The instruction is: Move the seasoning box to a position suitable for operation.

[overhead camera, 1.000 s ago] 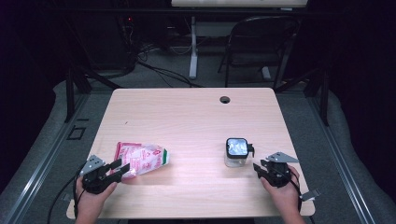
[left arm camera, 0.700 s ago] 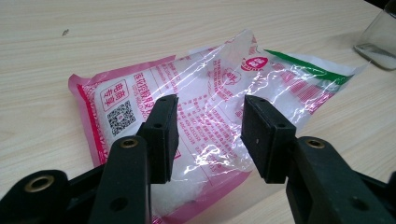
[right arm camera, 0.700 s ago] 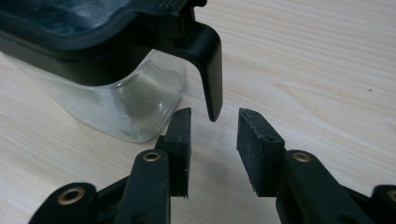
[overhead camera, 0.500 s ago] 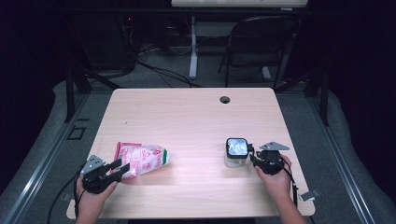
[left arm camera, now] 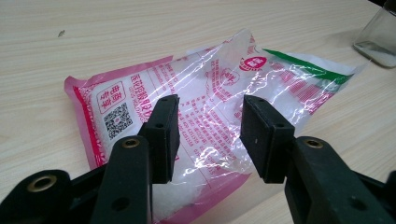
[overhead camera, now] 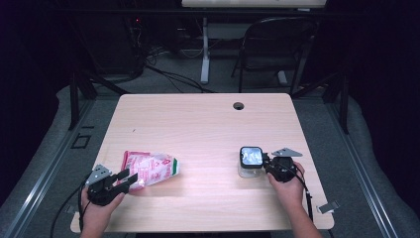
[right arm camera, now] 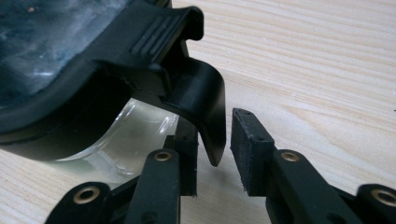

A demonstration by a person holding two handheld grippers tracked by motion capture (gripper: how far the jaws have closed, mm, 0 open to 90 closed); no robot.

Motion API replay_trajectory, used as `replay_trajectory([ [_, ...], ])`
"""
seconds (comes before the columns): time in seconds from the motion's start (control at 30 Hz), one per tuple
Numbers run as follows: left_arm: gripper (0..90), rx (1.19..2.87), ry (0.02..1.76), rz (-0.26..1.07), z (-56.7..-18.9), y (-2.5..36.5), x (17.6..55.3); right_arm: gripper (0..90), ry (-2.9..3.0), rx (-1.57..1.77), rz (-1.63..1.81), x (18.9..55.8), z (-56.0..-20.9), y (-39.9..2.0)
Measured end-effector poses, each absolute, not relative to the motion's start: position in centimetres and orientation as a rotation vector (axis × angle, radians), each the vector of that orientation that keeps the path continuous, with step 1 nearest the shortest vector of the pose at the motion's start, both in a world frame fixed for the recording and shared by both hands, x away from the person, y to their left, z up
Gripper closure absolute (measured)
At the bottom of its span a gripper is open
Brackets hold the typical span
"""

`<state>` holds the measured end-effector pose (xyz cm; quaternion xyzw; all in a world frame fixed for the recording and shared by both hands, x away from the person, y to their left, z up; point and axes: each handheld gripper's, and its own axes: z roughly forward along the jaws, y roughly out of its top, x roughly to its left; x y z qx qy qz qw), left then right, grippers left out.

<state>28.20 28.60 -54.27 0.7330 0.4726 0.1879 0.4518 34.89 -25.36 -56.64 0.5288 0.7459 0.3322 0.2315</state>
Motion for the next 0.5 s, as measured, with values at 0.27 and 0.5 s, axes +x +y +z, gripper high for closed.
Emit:
replay_trajectory([
  [0.27,57.1,1.825,1.166,0.458,-54.24,28.58,28.19,77.0,2.046,1.45,0.911,34.97,-56.65,-25.15],
  [0.5,57.1,1.82,1.164,0.46,-54.25,28.51,28.18,78.1,2.068,1.425,0.894,34.67,-56.54,-24.96],
])
